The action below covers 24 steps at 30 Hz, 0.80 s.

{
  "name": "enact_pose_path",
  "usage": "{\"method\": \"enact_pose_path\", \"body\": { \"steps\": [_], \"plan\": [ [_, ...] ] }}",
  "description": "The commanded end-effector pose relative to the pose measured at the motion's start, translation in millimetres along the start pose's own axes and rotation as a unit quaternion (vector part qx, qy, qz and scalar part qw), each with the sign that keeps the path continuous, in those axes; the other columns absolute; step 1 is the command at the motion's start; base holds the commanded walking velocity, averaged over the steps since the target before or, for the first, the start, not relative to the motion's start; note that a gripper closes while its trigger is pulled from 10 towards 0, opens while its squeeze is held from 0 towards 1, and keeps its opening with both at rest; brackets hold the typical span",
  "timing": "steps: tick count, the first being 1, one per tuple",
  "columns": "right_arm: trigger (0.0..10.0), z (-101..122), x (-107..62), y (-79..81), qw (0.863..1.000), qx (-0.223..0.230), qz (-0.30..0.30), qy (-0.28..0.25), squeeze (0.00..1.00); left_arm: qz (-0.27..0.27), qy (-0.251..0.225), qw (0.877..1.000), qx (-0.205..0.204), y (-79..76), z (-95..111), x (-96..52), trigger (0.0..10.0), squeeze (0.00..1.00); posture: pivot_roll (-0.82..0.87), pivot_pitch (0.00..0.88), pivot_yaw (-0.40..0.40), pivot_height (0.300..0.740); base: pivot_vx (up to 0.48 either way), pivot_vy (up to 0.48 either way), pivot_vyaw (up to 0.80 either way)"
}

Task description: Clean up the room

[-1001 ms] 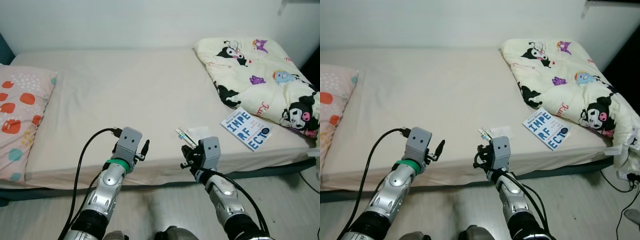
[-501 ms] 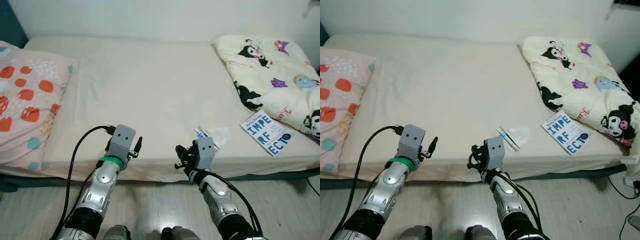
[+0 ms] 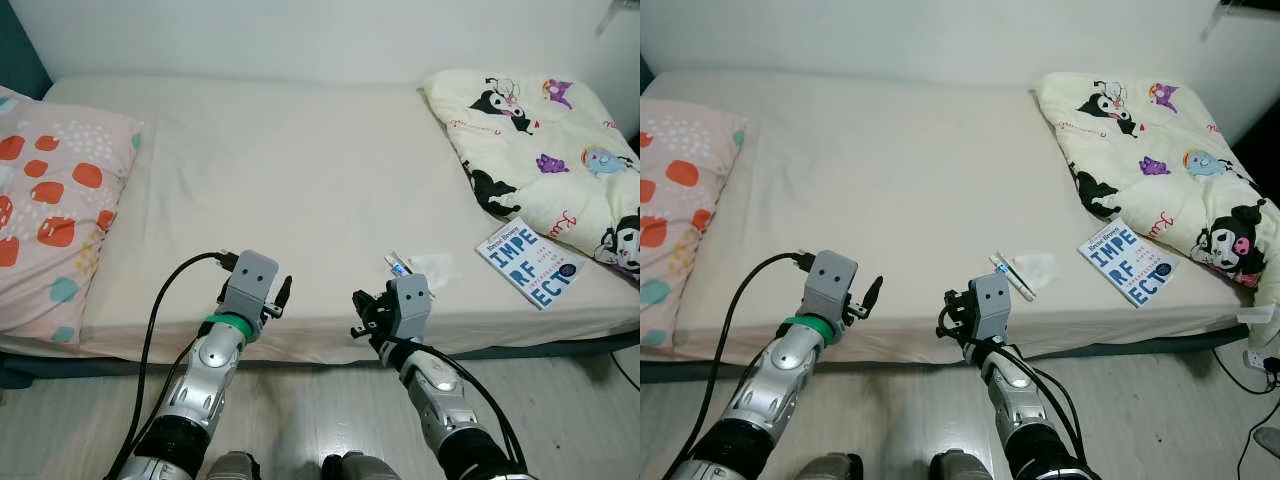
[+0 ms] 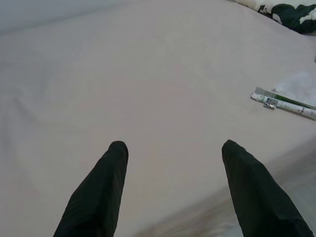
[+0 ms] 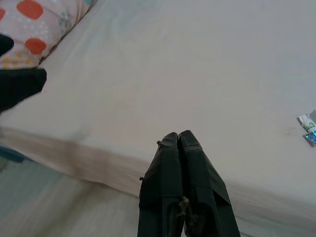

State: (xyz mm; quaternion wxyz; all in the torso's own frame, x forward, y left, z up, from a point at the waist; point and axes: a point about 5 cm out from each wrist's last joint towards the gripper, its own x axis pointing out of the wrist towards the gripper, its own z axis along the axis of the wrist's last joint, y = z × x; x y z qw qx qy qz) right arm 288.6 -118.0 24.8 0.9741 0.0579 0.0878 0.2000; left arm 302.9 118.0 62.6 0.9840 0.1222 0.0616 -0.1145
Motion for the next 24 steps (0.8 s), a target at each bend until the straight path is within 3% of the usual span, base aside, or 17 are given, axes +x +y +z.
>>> {"method": "enact_pose_path", "body": {
  "steps": [1,4,9,20,24],
  "plan": [
    [10.0,-4.3,-3.4,-2.0,1.0,-0.01,-0.006,0.009,0.0,-0.008,0.016,1.0,0.005,-3.1,-8.7,-3.7,10.0,0.0,0.03,0.0,-0.013,0.74,0.0,0.0,0.78],
    [10.0,-3.3,-3.0,-3.3,1.0,-0.015,-0.011,0.009,0.0,-0.007,0.015,1.0,0.006,-3.0,-8.6,-3.8,10.0,0.0,0.03,0.0,-0.014,0.74,0.0,0.0,0.78],
    [10.0,-2.3,-3.2,-4.6,1.0,0.018,-0.018,-0.002,0.0,-0.007,0.016,1.0,0.006,-3.0,-8.9,-3.9,10.0,0.0,0.03,0.0,-0.012,0.74,0.0,0.0,0.0],
    [10.0,-3.0,-3.8,-4.2,1.0,0.017,-0.018,-0.001,0.0,-0.01,0.016,1.0,0.008,-3.9,-8.8,-3.3,10.0,0.0,0.03,0.0,-0.011,0.74,0.0,0.0,0.0],
    [10.0,-3.0,-3.7,-4.1,1.0,0.018,-0.018,-0.001,0.0,-0.011,0.014,1.0,0.009,-4.1,-8.3,-3.1,10.0,0.0,0.03,0.0,-0.011,0.74,0.0,-0.36,0.0]
  ]
}}
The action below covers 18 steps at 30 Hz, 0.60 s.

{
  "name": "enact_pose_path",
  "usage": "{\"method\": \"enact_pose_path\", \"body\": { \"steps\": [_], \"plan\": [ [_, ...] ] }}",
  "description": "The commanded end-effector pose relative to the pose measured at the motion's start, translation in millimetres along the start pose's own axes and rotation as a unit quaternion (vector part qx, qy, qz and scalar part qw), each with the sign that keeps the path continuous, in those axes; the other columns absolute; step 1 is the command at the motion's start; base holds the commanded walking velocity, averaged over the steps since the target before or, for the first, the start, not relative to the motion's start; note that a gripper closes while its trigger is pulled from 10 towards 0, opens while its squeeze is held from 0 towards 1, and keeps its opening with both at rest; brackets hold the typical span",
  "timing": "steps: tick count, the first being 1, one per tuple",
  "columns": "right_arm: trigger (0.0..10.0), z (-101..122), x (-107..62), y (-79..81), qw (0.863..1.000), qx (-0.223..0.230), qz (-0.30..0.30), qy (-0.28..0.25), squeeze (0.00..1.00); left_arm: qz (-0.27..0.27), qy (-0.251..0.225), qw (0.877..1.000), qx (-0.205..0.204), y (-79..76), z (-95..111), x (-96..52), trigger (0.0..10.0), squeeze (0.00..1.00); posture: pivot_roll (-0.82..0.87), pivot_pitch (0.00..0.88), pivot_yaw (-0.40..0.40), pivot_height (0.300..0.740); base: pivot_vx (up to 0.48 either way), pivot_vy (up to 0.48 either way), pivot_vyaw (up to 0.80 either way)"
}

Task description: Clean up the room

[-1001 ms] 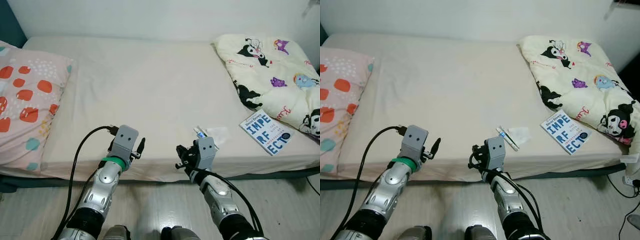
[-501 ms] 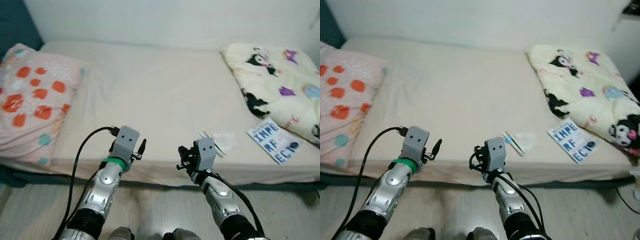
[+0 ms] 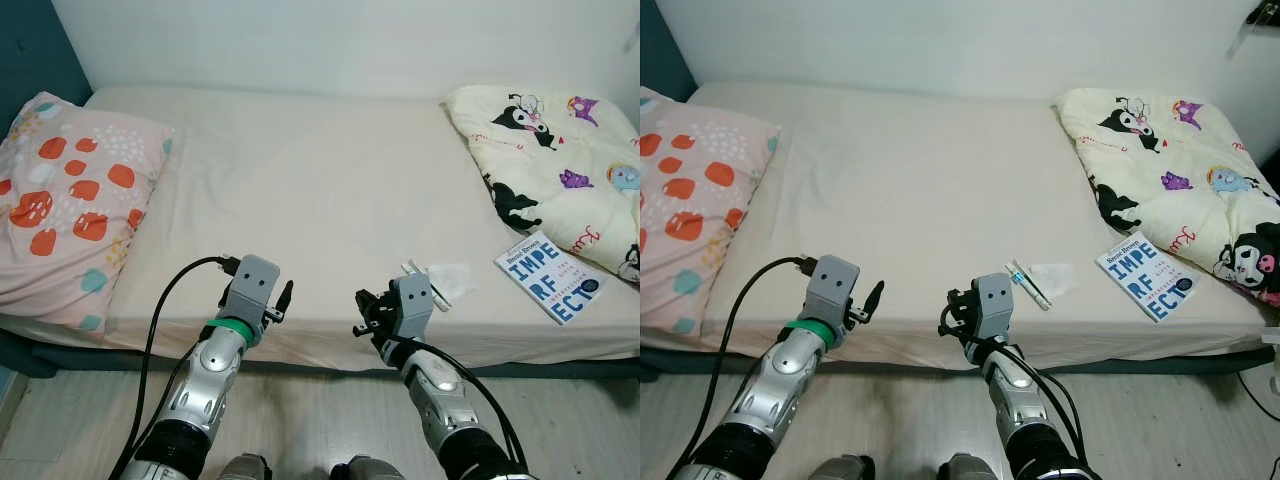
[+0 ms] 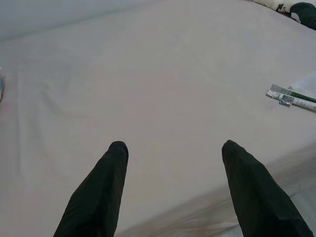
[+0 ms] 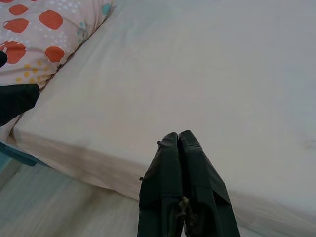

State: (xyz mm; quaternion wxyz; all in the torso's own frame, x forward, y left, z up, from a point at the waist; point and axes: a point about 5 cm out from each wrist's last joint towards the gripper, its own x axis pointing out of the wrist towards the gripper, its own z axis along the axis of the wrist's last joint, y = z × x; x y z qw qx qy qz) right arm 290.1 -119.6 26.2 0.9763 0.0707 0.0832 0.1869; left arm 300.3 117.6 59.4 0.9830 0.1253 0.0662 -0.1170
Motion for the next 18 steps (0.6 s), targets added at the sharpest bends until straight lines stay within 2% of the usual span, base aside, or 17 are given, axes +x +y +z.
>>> {"method": "enact_pose_path", "body": {
  "steps": [1,18],
  "plan": [
    [10.0,-4.7,-4.1,-2.4,1.0,0.005,-0.006,0.007,0.0,-0.008,0.009,1.0,0.007,-2.5,-5.1,-1.1,10.0,0.0,0.03,0.0,-0.011,0.74,0.0,-0.472,0.0],
    [10.0,-6.4,-5.0,-0.4,1.0,-0.002,0.0,0.011,0.0,-0.009,0.009,1.0,0.007,-2.7,-5.4,-1.6,10.0,0.0,0.03,0.0,-0.008,0.74,0.0,-0.466,0.0]
  ]
}}
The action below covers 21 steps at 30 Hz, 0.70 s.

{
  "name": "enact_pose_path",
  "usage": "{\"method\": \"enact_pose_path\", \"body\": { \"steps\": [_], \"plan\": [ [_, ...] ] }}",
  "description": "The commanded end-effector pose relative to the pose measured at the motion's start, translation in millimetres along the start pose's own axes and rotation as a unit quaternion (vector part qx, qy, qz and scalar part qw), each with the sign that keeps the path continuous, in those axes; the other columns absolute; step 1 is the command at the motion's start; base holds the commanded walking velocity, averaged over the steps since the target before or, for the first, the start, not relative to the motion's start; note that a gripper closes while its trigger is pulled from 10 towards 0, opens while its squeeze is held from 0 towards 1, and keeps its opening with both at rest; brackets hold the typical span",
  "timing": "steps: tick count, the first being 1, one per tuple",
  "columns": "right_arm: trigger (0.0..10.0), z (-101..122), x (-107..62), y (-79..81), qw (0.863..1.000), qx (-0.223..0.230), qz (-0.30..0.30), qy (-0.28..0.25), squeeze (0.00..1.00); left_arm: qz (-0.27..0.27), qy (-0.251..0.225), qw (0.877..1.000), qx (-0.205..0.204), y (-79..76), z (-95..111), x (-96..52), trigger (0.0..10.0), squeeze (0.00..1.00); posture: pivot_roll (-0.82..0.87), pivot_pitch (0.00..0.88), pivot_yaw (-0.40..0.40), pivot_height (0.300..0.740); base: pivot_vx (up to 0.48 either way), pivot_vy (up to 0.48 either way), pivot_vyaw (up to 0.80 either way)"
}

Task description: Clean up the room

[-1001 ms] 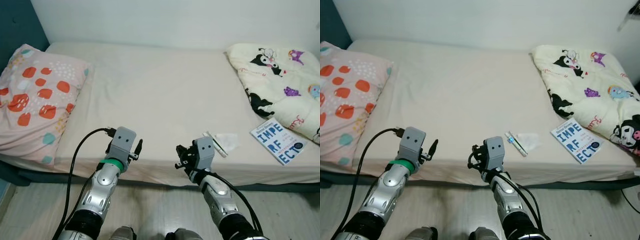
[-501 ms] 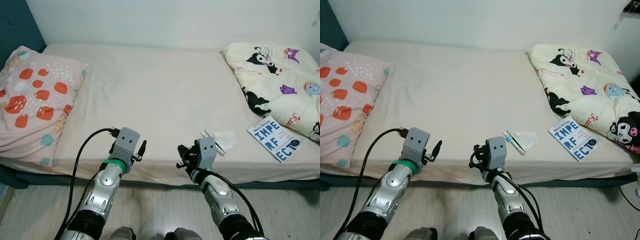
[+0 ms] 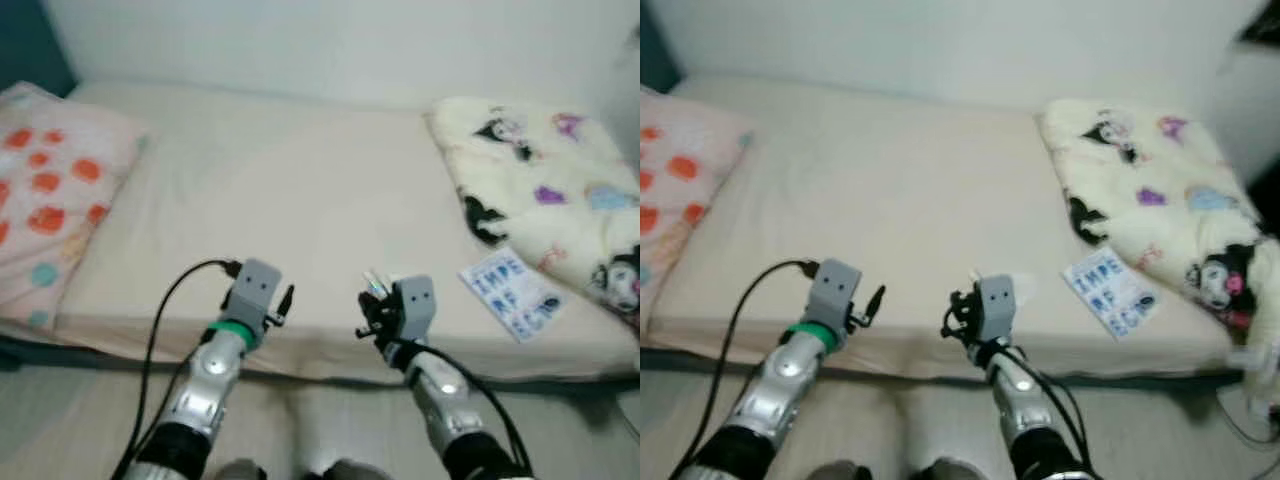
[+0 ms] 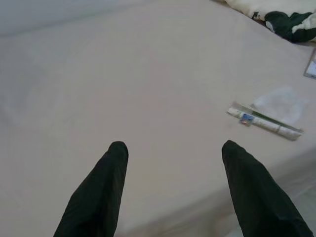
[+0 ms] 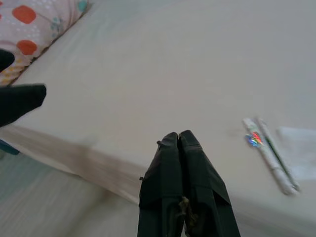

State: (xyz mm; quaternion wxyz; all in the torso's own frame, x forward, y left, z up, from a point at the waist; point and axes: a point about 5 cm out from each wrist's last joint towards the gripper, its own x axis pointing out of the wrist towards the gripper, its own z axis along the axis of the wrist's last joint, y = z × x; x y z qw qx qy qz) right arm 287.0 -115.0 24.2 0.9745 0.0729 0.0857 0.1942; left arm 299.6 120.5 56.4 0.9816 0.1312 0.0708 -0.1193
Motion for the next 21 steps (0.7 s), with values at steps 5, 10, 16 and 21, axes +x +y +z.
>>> {"method": "enact_pose_path", "body": {
  "steps": [5,10,16,21],
  "plan": [
    [10.0,-3.7,-4.5,-5.3,1.0,-0.003,-0.007,0.009,0.0,-0.006,0.004,1.0,0.002,-4.7,-1.7,-0.8,10.0,0.0,0.03,0.0,-0.008,0.74,0.0,-0.456,0.0],
    [10.0,-4.0,-4.7,-5.3,1.0,-0.004,-0.007,0.01,0.0,-0.005,0.007,1.0,0.003,-4.7,-2.8,-0.5,10.0,0.0,0.03,0.0,-0.008,0.74,0.0,-0.298,0.0],
    [10.0,-3.5,-4.4,-5.8,1.0,-0.004,-0.007,0.01,0.0,-0.004,0.013,1.0,0.006,-4.7,-3.9,0.4,10.0,0.0,0.03,0.0,-0.008,0.74,0.0,0.0,0.0],
    [10.0,-3.2,-4.0,-5.6,1.0,-0.004,-0.006,0.009,0.0,-0.004,0.012,1.0,0.005,-4.5,-3.1,1.2,10.0,0.0,0.03,0.0,-0.005,0.74,0.0,0.0,0.0]
  ]
}}
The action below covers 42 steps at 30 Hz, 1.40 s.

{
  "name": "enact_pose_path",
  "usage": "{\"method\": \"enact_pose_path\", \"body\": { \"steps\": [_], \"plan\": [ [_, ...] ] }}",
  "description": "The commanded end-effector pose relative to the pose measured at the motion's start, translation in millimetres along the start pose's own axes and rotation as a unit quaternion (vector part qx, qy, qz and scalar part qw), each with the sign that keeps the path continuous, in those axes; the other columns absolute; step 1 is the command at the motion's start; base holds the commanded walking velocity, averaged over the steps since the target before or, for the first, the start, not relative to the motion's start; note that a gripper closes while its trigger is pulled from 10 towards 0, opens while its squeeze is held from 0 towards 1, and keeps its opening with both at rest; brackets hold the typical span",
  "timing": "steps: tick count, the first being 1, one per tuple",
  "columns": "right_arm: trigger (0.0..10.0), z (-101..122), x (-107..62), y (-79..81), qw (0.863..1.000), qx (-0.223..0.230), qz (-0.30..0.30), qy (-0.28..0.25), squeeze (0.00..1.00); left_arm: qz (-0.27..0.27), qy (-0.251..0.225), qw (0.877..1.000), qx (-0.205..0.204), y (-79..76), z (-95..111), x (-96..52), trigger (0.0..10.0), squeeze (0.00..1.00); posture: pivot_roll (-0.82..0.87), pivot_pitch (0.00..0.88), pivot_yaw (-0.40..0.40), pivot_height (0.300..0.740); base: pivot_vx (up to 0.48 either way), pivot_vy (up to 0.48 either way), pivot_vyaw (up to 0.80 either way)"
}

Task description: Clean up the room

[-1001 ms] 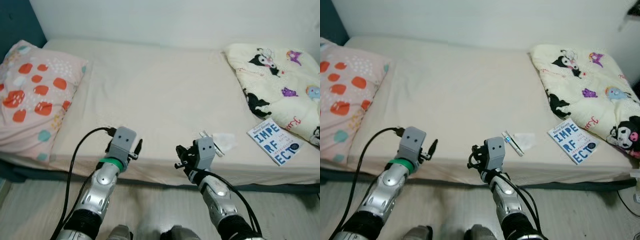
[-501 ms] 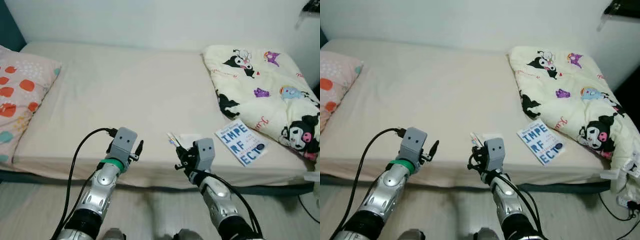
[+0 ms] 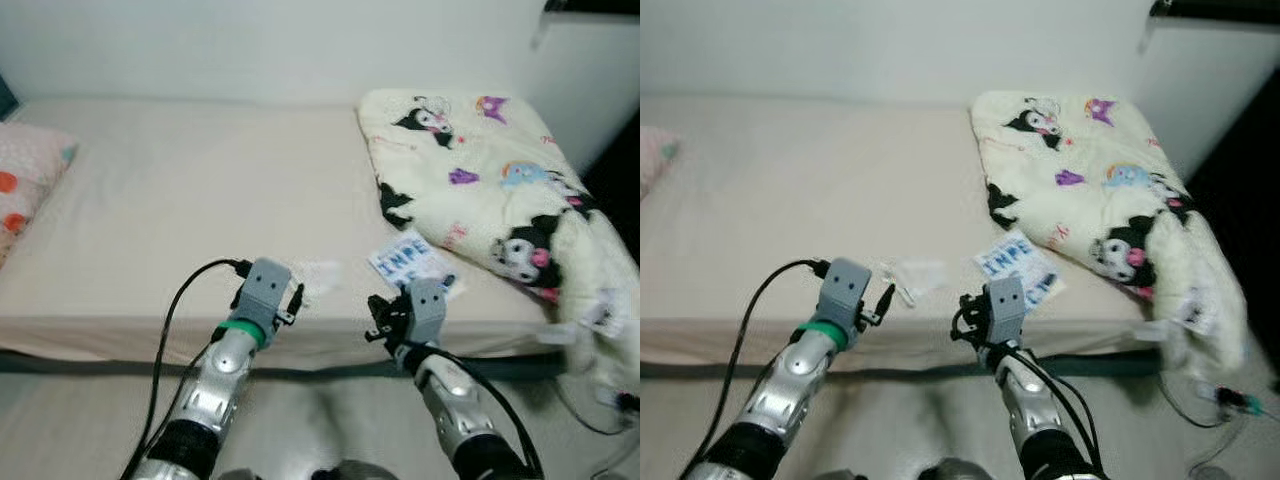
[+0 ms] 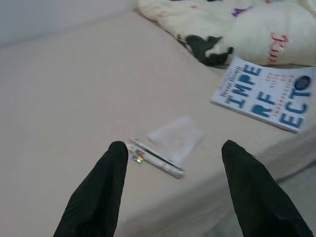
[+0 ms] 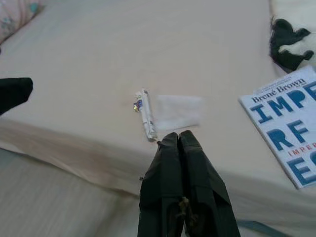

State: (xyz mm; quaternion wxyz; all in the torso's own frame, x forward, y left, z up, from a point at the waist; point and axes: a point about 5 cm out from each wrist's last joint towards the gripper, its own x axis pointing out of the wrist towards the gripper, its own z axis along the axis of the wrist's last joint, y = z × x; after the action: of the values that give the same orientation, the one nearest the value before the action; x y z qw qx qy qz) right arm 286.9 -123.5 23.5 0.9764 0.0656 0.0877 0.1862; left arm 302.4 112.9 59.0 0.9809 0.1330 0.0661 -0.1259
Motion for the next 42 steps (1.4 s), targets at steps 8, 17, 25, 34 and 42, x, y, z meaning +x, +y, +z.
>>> {"method": "enact_pose_path", "body": {
  "steps": [8,17,25,34,42],
  "plan": [
    [10.0,-3.4,-0.5,2.2,1.0,-0.007,0.004,0.01,0.0,0.001,0.012,1.0,0.005,1.5,-6.7,-2.0,10.0,0.0,0.02,0.0,-0.003,0.74,0.4,0.0,0.0],
    [10.0,-4.3,-0.8,-0.1,0.999,-0.028,-0.006,0.019,0.0,0.0,0.011,1.0,0.007,1.4,-6.5,-1.9,10.0,0.0,0.02,0.0,-0.003,0.74,0.46,0.0,0.0],
    [10.0,-2.6,-0.6,0.1,1.0,-0.012,-0.01,0.009,0.0,0.001,0.014,1.0,0.006,1.2,-7.4,-2.1,10.0,0.0,0.02,0.0,-0.003,0.74,0.446,0.0,0.0],
    [10.0,-4.3,-0.9,1.9,1.0,-0.023,-0.003,0.015,0.0,0.005,0.014,1.0,-0.001,1.4,-7.2,-1.9,10.0,0.0,0.02,0.0,-0.004,0.74,0.13,0.0,0.0],
    [10.0,-7.1,-1.8,3.1,1.0,-0.016,0.001,0.021,0.0,0.002,0.019,1.0,0.009,4.5,-11.2,-5.1,10.0,0.0,0.02,0.0,-0.003,0.74,0.0,0.0,0.0]
  ]
}}
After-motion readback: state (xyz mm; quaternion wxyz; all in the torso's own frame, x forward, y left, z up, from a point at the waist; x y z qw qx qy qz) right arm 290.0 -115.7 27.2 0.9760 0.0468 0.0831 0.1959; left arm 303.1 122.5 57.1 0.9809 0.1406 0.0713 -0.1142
